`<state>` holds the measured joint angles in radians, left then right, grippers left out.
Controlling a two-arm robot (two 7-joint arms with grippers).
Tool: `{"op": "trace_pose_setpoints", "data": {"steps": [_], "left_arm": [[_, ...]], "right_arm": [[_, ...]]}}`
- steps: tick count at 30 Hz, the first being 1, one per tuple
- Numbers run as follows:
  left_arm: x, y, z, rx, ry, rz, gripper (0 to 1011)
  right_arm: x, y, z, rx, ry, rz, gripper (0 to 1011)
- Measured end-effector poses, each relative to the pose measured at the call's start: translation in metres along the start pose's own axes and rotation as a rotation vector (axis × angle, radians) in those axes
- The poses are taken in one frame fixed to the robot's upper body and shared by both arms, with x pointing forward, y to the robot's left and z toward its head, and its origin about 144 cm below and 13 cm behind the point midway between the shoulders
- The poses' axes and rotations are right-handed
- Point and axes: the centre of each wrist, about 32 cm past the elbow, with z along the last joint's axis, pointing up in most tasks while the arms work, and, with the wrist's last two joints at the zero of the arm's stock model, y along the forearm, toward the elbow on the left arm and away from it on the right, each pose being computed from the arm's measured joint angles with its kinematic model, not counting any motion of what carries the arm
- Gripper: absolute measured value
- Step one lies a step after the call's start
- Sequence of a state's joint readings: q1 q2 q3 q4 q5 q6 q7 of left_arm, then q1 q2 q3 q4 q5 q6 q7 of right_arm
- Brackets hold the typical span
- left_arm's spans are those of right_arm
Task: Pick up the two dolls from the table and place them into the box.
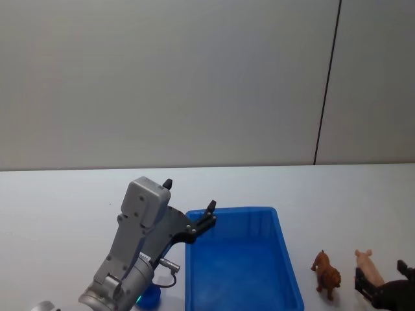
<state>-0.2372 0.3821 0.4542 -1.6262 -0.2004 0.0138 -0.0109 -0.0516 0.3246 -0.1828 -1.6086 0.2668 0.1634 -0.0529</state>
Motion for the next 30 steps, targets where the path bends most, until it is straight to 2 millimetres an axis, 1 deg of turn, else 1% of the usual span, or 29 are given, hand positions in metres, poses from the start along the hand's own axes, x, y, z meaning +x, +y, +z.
{"op": "trace_pose_setpoints", "data": {"steps": [3, 6, 9, 11, 13, 14, 16, 17, 21, 27, 30], "left_arm": [[0.0, 0.0, 0.0, 0.0, 0.0, 0.0, 1001], [0.0, 0.0, 0.0, 0.0, 0.0, 0.0, 1001], [0.0, 0.0, 0.0, 0.0, 0.0, 0.0, 1001], [0.0, 0.0, 0.0, 0.0, 0.0, 0.0, 1001], [0.0, 0.0, 0.0, 0.0, 0.0, 0.0, 1001], [0.0, 0.0, 0.0, 0.0, 0.0, 0.0, 1001], [0.0, 0.0, 0.0, 0.0, 0.0, 0.0, 1001], [0.0, 0.0, 0.0, 0.0, 0.0, 0.0, 1001], [0.0, 0.0, 0.0, 0.0, 0.0, 0.0, 1001], [0.0, 0.0, 0.0, 0.0, 0.0, 0.0, 1001], [0.0, 0.0, 0.0, 0.0, 0.0, 0.0, 1001]], "right_arm": [[0.001, 0.002, -0.004, -0.006, 0.007, 0.015, 910], [0.002, 0.003, -0.007, -0.012, 0.011, 0.023, 812], [0.002, 0.004, -0.01, -0.018, 0.016, 0.032, 740], [0.002, 0.005, -0.012, -0.023, 0.019, 0.038, 659], [0.003, 0.006, -0.013, -0.026, 0.022, 0.041, 619], [0.003, 0.006, -0.014, -0.027, 0.023, 0.042, 559], [0.003, 0.006, -0.014, -0.028, 0.025, 0.044, 518], [0.003, 0.007, -0.014, -0.027, 0.026, 0.044, 458], [0.003, 0.007, -0.014, -0.022, 0.029, 0.045, 374], [0.002, 0.006, -0.009, 0.008, 0.029, 0.049, 369], [0.002, 0.005, -0.002, 0.042, 0.027, 0.059, 369]]}}
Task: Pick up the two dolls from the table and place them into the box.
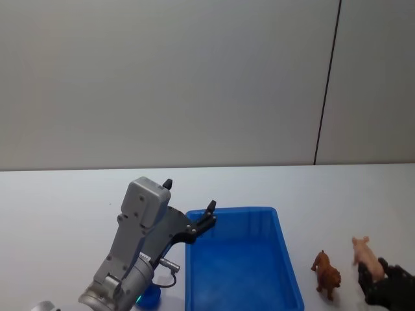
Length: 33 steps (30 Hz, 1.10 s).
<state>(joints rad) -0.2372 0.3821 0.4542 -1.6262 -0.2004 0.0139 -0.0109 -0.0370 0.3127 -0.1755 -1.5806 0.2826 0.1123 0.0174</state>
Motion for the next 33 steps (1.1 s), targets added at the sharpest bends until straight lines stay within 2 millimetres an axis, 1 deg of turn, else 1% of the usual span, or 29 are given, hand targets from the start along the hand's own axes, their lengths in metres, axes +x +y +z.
{"op": "trace_pose_setpoints", "data": {"steps": [8, 14, 17, 22, 33], "left_arm": [[0.0, 0.0, 0.0, 0.0, 0.0, 0.0, 1001], [0.0, 0.0, 0.0, 0.0, 0.0, 0.0, 1001], [0.0, 0.0, 0.0, 0.0, 0.0, 0.0, 1001], [0.0, 0.0, 0.0, 0.0, 0.0, 0.0, 1001], [0.0, 0.0, 0.0, 0.0, 0.0, 0.0, 1001]], "right_arm": [[-0.002, 0.0, 0.016, 0.08, -0.007, 0.055, 369], [-0.006, 0.003, 0.028, 0.136, -0.01, 0.135, 371], [-0.008, 0.003, 0.03, 0.144, -0.01, 0.153, 369], [-0.014, 0.009, 0.038, 0.172, -0.013, 0.238, 369], [-0.03, 0.021, 0.043, 0.186, -0.032, 0.401, 369]]}}
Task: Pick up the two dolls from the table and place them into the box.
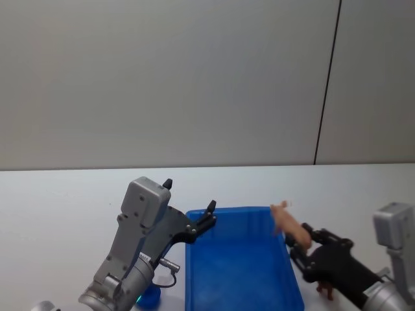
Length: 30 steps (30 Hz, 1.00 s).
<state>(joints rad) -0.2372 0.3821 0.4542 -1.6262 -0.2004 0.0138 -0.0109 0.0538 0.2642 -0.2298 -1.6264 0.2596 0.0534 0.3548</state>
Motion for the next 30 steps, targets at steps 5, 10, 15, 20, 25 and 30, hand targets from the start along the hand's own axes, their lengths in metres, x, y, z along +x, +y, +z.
{"op": "trace_pose_setpoints", "data": {"steps": [5, 10, 15, 20, 25, 30], "left_arm": [[0.0, 0.0, 0.0, 0.0, 0.0, 0.0, 1001], [0.0, 0.0, 0.0, 0.0, 0.0, 0.0, 1001], [0.0, 0.0, 0.0, 0.0, 0.0, 0.0, 1001], [0.0, 0.0, 0.0, 0.0, 0.0, 0.0, 1001], [0.0, 0.0, 0.0, 0.0, 0.0, 0.0, 1001], [0.0, 0.0, 0.0, 0.0, 0.0, 0.0, 1001]], "right_arm": [[-0.005, 0.011, -0.001, -0.003, -0.001, 0.083, 444], [-0.009, 0.021, -0.003, -0.01, -0.001, 0.147, 579], [-0.012, 0.028, -0.004, -0.02, -0.004, 0.181, 766], [-0.013, 0.03, -0.005, -0.03, -0.007, 0.178, 892], [-0.014, 0.028, -0.007, -0.042, -0.013, 0.144, 1001], [-0.015, 0.023, -0.008, -0.048, -0.023, 0.099, 1001]]}}
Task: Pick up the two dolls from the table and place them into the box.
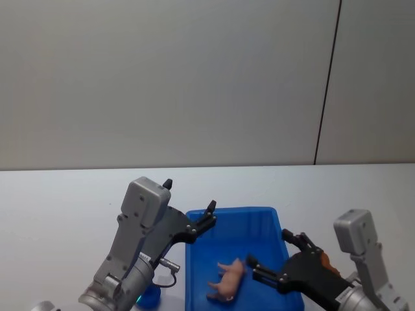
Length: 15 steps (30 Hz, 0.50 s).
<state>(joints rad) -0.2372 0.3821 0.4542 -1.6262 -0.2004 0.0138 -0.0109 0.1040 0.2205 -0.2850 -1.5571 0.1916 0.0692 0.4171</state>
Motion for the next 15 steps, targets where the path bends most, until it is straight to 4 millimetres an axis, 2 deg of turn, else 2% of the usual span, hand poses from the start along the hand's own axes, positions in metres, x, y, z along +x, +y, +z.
{"op": "trace_pose_setpoints", "data": {"steps": [15], "left_arm": [[0.0, 0.0, 0.0, 0.0, 0.0, 0.0, 1001]], "right_arm": [[0.0, -0.033, -0.002, -0.009, -0.06, -0.213, 1001]]}}
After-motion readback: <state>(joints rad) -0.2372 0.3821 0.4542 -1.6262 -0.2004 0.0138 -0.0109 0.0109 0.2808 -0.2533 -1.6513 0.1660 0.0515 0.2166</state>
